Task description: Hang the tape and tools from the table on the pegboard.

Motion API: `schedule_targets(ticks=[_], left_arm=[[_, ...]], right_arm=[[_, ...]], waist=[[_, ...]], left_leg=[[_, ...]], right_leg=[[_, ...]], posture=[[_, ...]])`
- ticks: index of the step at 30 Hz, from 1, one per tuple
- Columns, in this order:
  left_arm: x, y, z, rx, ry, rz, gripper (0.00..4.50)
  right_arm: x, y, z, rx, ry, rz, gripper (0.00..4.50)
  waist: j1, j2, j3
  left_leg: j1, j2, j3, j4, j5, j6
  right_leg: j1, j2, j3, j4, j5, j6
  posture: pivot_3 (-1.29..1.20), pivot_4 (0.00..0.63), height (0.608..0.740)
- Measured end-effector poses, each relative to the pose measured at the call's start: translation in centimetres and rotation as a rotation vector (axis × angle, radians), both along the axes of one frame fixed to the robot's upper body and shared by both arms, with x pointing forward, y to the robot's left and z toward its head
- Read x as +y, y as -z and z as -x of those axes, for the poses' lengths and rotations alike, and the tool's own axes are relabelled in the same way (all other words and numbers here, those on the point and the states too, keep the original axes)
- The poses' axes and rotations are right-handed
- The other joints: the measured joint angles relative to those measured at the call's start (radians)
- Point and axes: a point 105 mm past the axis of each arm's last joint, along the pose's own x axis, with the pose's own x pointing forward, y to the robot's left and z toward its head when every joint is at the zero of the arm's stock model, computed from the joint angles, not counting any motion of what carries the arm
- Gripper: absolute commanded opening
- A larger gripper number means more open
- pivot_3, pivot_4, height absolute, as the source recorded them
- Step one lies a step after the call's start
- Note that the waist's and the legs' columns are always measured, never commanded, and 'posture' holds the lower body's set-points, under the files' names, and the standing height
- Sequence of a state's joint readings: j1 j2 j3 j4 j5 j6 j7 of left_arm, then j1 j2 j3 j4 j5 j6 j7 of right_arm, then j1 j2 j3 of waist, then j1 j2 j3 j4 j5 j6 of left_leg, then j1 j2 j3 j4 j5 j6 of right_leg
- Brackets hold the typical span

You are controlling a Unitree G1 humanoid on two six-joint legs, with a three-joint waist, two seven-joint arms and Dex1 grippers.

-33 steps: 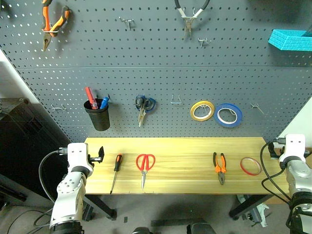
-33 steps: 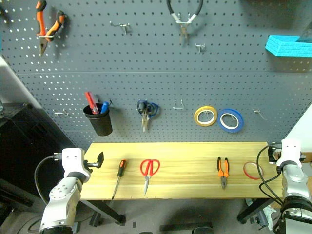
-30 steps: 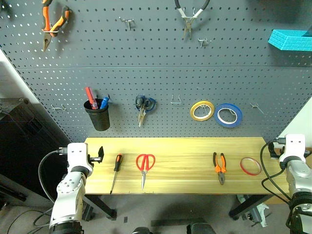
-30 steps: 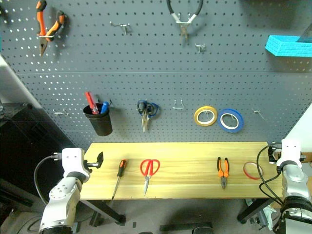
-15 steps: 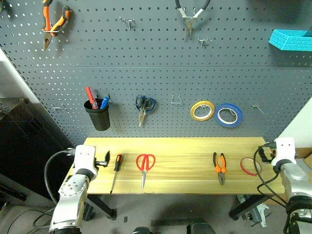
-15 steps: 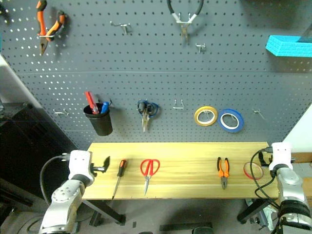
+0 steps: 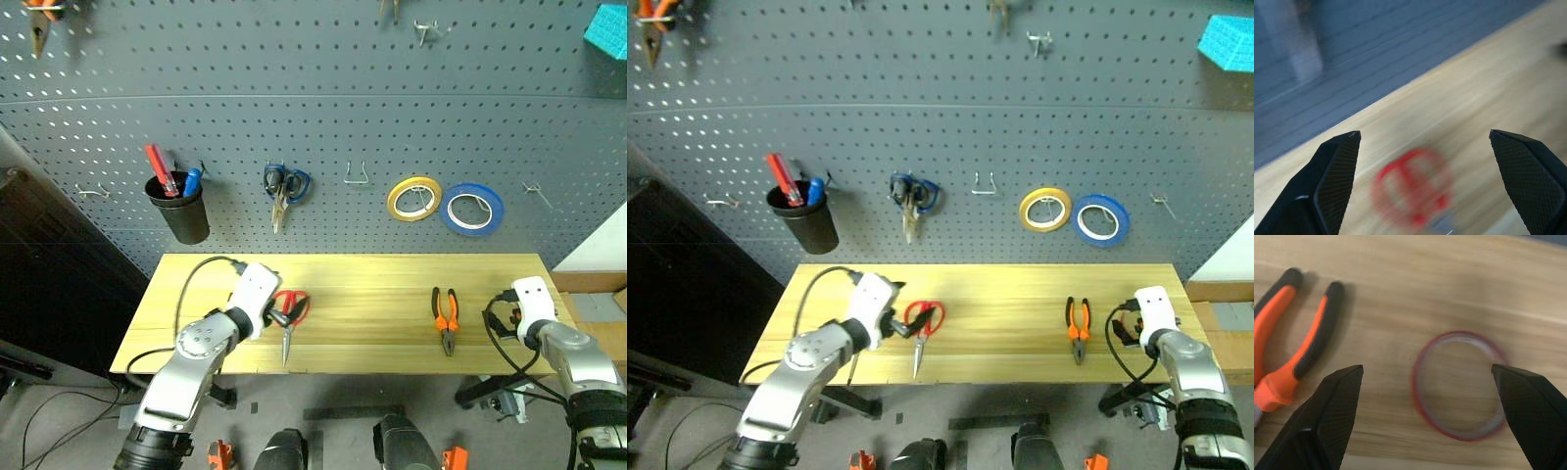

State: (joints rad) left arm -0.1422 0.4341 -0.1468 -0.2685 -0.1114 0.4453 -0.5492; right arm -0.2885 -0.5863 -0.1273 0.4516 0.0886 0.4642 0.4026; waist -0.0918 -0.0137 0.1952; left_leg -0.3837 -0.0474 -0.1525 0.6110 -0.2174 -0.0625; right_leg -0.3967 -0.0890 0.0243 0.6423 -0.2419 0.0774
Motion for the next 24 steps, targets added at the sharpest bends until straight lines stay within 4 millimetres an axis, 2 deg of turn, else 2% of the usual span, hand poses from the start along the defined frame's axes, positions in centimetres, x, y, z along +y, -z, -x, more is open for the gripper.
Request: schedule_targets(ticks=[4,8,14,21,24], left_arm=[[-4.1,-1.3,0.6,-0.03,0.249,-0.031,4.47],[-6.6,-1.7,1.8,-0.008,0.414,-0.017,4.47],[-8.7,-1.9,3.5,0.049,0.582,0.043,4.5],[-8.8,-1.7,4.0,0.056,0.646,0.017,4.5],[-8.8,-1.7,3.8,0.058,0.647,0.014,4.5]], right_arm=[[-0.2,0.4,-1.2,0.07,-0.012,0.002,4.5],[-0.7,1.6,-1.4,0.162,-0.005,0.0,4.5],[0.0,1.7,-1.8,0.238,-0.087,-0.021,2.52],[0.1,1.8,-1.9,0.244,-0.136,0.03,0.1],[0.0,1.9,-1.7,0.213,-0.144,0.069,0.04]], waist=[[0.0,-0.001,0.021],[-0.009,-0.001,0.031],[-0.024,-0.007,0.037],[-0.03,-0.008,0.038],[-0.03,-0.008,0.038]], left_leg=[[-0.008,0.002,0.003,0.0,0.0,0.0],[-0.009,0.004,0.009,0.0,0.0,0.001],[-0.008,0.005,0.016,0.001,0.0,0.001],[-0.006,0.005,0.021,0.004,0.0,0.001],[-0.006,0.005,0.021,0.004,0.0,0.001]], right_leg=[[-0.009,0.001,0.0,0.001,0.0,-0.001],[-0.009,0.001,0.001,0.001,0.001,-0.003],[-0.009,0.002,0.005,0.001,0.0,0.001],[-0.009,0.002,0.011,0.001,0.002,0.004],[-0.009,0.002,0.011,0.001,0.003,0.005]], posture=[[-0.2,0.243,0.74],[-0.2,0.24,0.74],[-0.2,0.228,0.74],[-0.21,0.211,0.74],[-0.22,0.208,0.74]])
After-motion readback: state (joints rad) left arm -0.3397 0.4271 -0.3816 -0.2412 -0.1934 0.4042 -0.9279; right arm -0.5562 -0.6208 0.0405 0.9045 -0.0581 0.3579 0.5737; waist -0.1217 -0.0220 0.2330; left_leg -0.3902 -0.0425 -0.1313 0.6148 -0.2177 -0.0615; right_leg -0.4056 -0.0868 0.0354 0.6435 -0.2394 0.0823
